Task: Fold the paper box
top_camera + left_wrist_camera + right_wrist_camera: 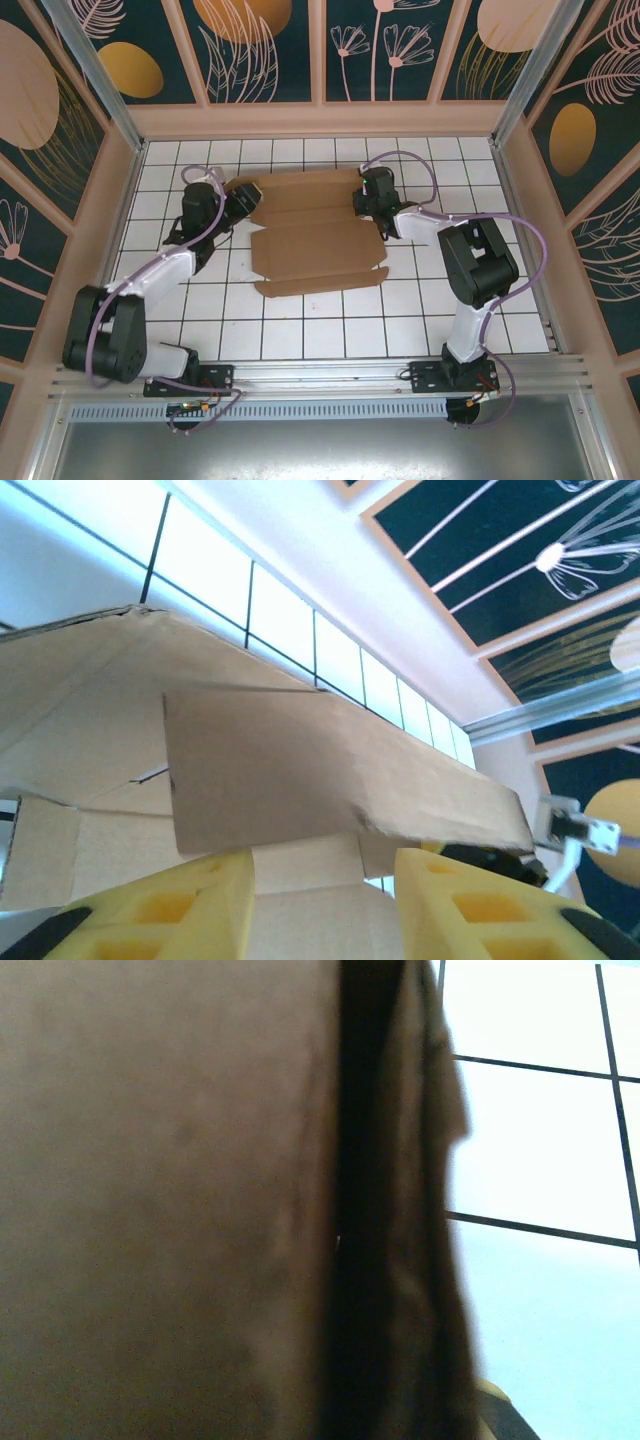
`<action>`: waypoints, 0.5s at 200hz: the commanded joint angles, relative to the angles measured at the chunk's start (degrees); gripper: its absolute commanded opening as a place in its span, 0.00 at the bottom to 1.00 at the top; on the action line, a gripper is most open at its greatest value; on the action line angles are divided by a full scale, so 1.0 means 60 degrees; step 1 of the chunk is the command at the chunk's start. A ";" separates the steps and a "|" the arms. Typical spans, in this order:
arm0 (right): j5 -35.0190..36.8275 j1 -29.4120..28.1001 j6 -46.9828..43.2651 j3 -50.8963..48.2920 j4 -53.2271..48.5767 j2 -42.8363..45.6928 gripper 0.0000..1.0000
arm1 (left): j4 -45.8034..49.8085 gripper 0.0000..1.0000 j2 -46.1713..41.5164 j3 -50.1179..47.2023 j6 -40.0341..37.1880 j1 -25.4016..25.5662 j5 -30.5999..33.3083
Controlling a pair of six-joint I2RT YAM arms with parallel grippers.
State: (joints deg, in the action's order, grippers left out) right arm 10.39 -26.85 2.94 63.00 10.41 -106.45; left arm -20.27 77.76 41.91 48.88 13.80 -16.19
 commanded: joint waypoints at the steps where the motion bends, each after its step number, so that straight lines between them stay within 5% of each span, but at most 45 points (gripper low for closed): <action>1: -0.0206 0.0210 -0.0175 0.0002 -0.0872 -0.0117 0.00 | 0.2344 0.40 -0.1088 0.0178 -0.1628 -0.0036 0.0114; 24: -0.0342 0.0300 -0.0219 -0.0041 -0.0835 -0.0100 0.00 | 0.3095 0.38 -0.2230 0.0427 -0.2124 -0.0266 0.1222; 45: -0.0445 0.0300 -0.0226 -0.0056 -0.0798 -0.0123 0.00 | 0.3422 0.37 -0.2339 0.0610 -0.1790 -0.1312 0.2191; 67: -0.0596 0.0299 -0.0226 -0.0071 -0.0787 -0.0152 0.00 | 0.3291 0.33 -0.1347 0.0867 -0.1494 -0.2215 0.2281; 100: -0.0757 0.0271 -0.0318 -0.0056 -0.0818 -0.0160 0.00 | 0.2558 0.32 0.0587 0.1450 -0.2023 -0.2456 0.2152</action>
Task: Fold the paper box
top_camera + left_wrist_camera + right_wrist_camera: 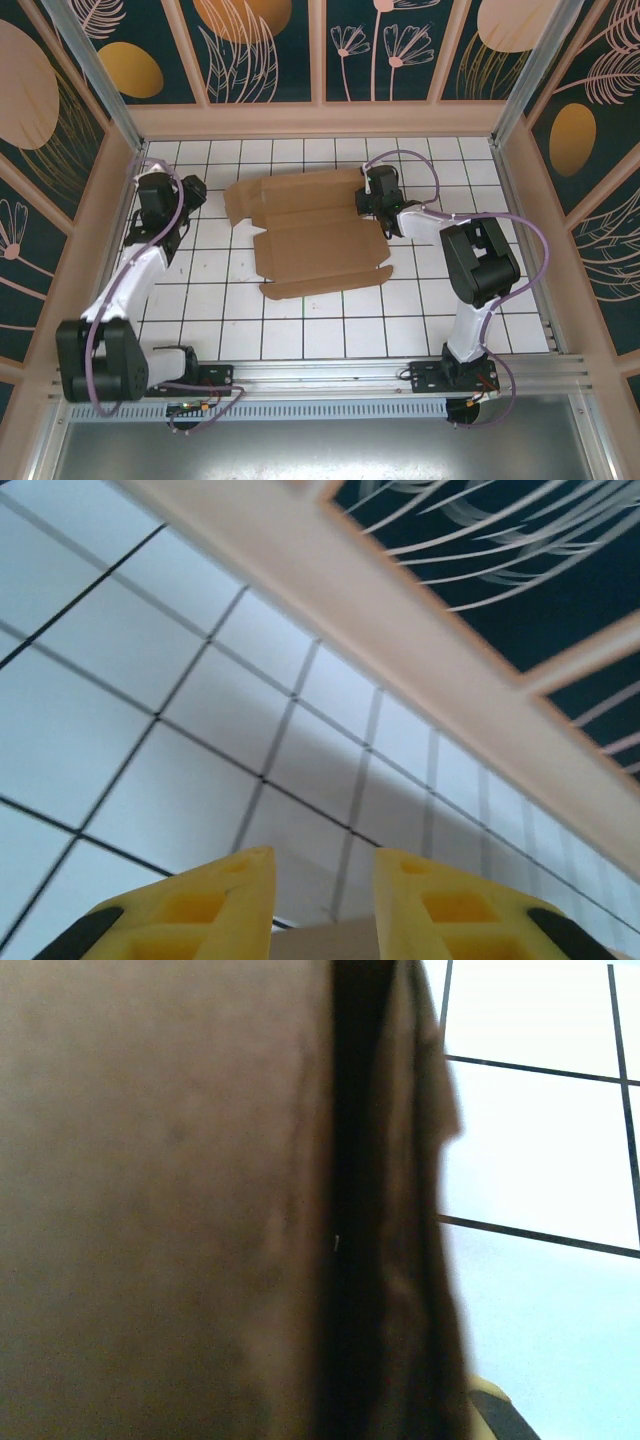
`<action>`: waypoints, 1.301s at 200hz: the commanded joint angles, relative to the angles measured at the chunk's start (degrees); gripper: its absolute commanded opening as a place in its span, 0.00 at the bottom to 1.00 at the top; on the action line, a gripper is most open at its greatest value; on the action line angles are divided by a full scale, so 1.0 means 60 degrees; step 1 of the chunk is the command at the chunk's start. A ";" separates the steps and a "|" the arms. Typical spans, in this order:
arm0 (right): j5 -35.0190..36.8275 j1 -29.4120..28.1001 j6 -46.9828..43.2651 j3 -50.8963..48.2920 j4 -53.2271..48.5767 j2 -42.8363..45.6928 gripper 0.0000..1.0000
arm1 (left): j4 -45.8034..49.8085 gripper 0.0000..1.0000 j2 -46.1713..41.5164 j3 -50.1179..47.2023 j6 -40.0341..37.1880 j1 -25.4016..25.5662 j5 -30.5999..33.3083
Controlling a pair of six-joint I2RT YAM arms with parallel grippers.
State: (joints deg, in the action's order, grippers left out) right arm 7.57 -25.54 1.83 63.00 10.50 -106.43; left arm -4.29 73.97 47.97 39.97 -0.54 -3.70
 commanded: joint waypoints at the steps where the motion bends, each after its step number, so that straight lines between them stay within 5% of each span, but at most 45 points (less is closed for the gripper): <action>1: -0.0284 0.0053 -0.0138 -0.0049 -0.0830 -0.0170 0.00 | -0.0119 0.32 0.1292 0.0479 -0.0574 -0.0069 0.0022; 37: -0.0346 0.0053 -0.0099 0.0104 -0.0987 -0.0268 0.00 | -0.0486 0.33 0.2581 0.0442 -0.0774 0.0013 -0.1556; 144: -0.0463 0.0067 -0.0011 0.0339 -0.1182 -0.0474 0.00 | -0.1031 0.39 0.2071 -0.0114 -0.1973 0.1688 -0.2201; 260: -0.0623 0.0035 0.0048 0.0391 -0.1211 -0.0565 0.00 | -0.1053 0.47 0.2738 0.0643 -0.3085 0.2310 -0.2412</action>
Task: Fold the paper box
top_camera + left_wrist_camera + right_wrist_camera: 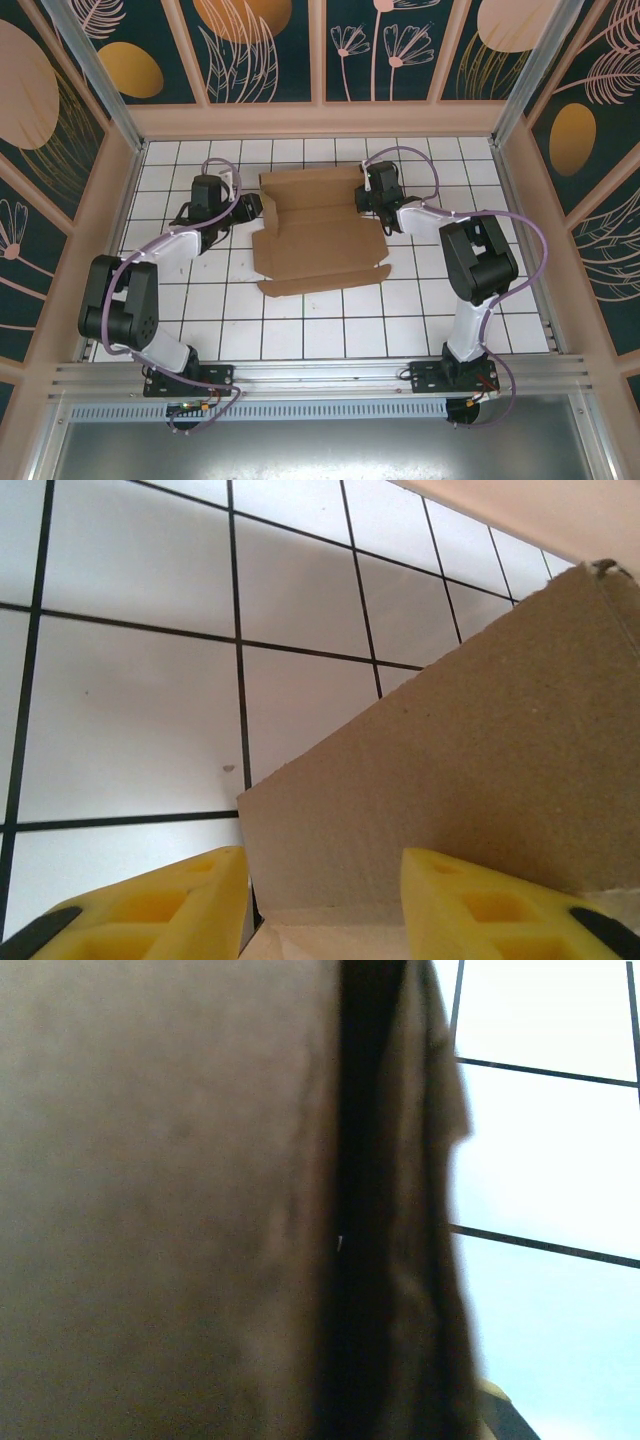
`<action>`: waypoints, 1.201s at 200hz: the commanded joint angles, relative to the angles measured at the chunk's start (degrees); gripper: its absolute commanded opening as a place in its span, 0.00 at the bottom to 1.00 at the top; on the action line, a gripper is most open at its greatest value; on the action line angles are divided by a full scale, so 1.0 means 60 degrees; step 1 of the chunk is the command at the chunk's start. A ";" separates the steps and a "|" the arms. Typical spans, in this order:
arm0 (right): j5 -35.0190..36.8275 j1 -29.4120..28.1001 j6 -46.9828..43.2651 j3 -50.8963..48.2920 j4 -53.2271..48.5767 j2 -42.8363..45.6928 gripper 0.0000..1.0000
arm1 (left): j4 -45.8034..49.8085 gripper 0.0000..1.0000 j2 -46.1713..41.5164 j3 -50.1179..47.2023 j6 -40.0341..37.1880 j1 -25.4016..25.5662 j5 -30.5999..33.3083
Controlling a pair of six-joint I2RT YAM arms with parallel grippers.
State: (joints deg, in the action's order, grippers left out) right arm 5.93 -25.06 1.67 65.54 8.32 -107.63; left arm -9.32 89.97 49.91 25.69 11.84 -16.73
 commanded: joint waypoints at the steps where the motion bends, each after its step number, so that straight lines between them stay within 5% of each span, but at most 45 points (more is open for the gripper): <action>1: -0.0347 -0.0051 0.0073 -0.0035 -0.0853 -0.0354 0.00 | -0.0224 0.47 0.0067 0.0314 -0.0722 0.0258 -0.0250; 189: -0.0039 0.0060 0.0249 -0.0083 -0.0876 -0.0313 0.00 | -0.0397 0.61 -0.0807 -0.0503 -0.2681 0.0921 -0.1443; 240: -0.0187 0.0046 0.0234 -0.0171 -0.0857 -0.0182 0.00 | -0.0358 0.62 -0.0523 -0.0189 -0.2971 0.0926 0.0554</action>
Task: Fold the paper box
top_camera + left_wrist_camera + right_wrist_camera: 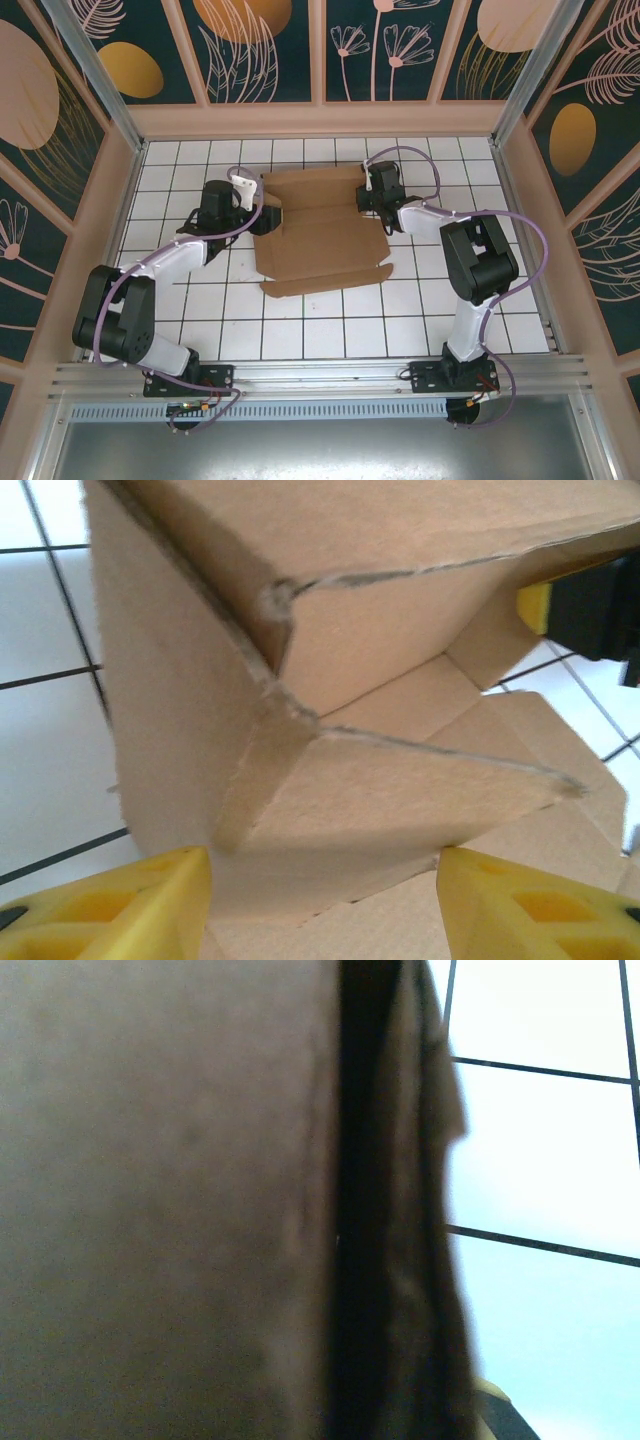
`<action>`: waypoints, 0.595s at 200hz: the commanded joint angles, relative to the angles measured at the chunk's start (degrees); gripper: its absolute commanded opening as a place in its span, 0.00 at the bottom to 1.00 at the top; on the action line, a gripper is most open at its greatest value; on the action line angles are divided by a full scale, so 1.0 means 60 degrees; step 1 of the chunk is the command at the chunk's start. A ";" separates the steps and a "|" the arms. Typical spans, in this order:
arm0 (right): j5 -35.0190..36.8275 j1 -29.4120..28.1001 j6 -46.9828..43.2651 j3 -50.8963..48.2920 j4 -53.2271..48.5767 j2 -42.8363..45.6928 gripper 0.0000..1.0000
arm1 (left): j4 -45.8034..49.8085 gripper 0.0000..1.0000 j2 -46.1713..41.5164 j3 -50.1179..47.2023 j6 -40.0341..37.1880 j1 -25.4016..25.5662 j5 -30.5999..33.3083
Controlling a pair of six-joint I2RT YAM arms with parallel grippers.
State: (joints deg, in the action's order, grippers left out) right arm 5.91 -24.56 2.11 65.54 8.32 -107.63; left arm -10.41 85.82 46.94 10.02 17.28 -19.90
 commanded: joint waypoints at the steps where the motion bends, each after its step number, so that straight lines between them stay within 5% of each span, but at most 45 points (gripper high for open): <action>1: -0.0189 -0.0038 0.0161 -0.0171 -0.0858 -0.0181 0.00 | -0.0187 0.62 0.0169 0.0314 -0.0356 0.0020 0.1115; 119: -0.0242 -0.0229 -0.0069 -0.0156 -0.0919 -0.0037 0.00 | -0.0791 0.65 0.1265 0.1208 -0.0732 0.0024 0.2450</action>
State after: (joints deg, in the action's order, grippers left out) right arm 5.93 -24.86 2.02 65.54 8.32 -107.63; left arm -13.50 92.09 51.68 7.27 17.28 -8.32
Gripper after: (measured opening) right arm 0.100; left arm 0.675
